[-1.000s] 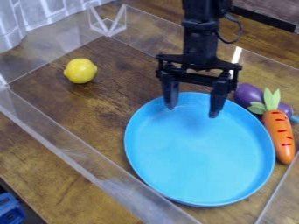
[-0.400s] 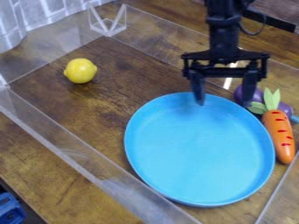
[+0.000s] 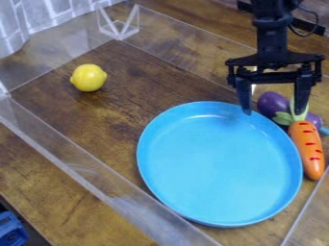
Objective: Remove the purple eggplant from the blue tray and put it on the table
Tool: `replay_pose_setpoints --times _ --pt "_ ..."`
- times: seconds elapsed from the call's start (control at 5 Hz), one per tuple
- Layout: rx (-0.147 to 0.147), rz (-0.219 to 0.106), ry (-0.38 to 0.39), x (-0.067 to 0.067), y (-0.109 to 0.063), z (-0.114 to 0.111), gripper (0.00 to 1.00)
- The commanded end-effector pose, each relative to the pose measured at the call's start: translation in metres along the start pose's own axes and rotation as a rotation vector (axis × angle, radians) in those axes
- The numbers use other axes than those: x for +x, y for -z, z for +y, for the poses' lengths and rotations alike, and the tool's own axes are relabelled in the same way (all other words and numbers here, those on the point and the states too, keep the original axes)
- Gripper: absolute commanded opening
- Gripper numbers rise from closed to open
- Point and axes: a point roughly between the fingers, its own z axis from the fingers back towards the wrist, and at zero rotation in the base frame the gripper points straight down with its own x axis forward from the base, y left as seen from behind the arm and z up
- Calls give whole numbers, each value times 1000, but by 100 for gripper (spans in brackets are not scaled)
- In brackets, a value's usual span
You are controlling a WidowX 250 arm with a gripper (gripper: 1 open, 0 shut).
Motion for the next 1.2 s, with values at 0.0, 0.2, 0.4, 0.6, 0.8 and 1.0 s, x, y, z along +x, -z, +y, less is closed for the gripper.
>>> replay_pose_setpoints --times 0.0,0.2,0.4,0.6,0.8,1.0 --pt "-24 -56 48 4 -22 -12 100" --pt "-14 -53 68 4 -23 -10 100" --pt "-8 -51 89 4 -25 -8 100" --pt "-3 -48 107 4 -26 -7 100" --pt "2 -44 125 4 -27 -6 100" --pt "8 -41 144 5 -28 -5 100"
